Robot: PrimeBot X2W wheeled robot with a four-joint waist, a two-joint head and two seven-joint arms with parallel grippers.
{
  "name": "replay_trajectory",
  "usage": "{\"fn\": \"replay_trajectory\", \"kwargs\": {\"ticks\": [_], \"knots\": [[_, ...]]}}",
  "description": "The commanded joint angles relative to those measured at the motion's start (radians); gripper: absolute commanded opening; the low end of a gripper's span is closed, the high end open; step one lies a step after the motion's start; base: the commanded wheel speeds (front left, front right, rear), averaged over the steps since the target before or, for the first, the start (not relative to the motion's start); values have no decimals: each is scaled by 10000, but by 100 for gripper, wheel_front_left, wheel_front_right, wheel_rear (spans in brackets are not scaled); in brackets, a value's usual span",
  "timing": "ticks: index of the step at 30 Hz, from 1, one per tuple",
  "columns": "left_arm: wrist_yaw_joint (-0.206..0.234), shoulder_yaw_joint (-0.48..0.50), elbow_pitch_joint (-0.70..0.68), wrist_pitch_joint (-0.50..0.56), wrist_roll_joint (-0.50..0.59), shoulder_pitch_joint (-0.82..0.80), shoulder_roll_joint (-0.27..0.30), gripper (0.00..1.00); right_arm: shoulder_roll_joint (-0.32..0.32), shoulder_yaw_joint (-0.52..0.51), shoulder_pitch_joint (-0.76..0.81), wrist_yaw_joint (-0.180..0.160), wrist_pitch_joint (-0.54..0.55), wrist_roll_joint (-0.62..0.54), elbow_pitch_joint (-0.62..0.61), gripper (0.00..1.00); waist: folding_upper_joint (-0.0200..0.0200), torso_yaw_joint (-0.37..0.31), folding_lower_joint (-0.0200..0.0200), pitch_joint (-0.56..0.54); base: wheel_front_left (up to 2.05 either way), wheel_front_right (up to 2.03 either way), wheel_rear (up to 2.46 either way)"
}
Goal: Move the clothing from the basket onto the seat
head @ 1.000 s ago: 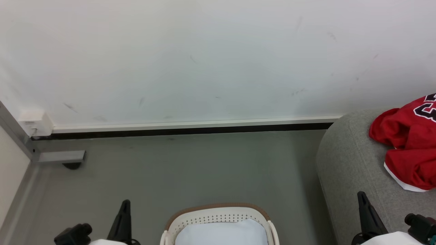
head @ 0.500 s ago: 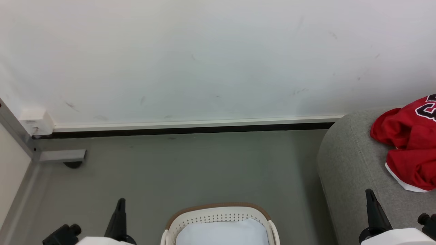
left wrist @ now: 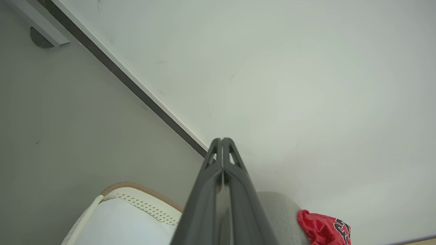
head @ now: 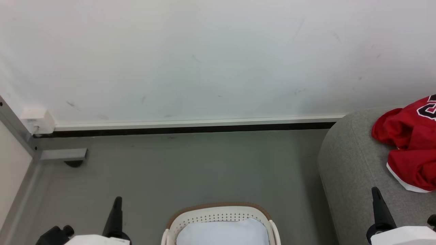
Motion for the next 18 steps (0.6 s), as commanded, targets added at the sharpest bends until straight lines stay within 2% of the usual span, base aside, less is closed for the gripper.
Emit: {"fn": "replay_trajectory", "kwargs": {"ticks": [1,18], "knots": [[-47,84,-162,94,-383,-259,53,0,15,-97,-105,-8,82,307,-166,0,-1,5,0,2,0,0,0],[-132,314,-223,602,-2222,-331,65,0,101,-494,-80,-11,590,1876,-384,0,-1,53,0,32,0,0,0]]}}
